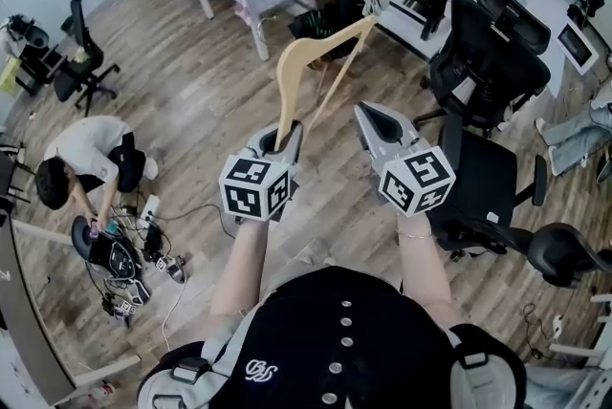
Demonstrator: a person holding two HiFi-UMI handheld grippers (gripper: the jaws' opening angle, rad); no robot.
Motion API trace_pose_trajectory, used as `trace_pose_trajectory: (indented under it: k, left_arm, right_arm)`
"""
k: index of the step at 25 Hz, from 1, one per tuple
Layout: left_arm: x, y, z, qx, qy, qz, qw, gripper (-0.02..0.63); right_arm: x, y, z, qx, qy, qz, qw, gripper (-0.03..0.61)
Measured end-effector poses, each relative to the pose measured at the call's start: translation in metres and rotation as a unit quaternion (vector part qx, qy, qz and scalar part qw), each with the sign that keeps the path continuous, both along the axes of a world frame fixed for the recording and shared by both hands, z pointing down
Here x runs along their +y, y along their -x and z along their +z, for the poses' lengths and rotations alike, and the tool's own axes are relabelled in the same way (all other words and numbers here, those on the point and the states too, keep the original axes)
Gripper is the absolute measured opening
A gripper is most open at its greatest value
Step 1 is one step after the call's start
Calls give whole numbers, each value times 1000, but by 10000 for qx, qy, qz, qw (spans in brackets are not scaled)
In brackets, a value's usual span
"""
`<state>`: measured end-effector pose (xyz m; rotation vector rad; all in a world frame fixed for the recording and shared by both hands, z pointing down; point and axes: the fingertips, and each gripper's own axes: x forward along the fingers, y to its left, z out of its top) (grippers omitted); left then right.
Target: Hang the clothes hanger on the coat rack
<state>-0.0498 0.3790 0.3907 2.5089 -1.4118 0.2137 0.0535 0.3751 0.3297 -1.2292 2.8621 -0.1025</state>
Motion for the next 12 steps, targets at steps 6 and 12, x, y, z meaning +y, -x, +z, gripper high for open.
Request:
trace_pose_trajectory:
  k: [6,12]
  left_arm:
    - [-16,-10,2,-25,4,-83,10000,15]
    - [-46,-12,5,-19,28,-107,9999,15]
  right_arm:
    - [-15,-21,6,-221,184,152,9995,0]
    - [-45,-23,13,-302,265,231,9989,0]
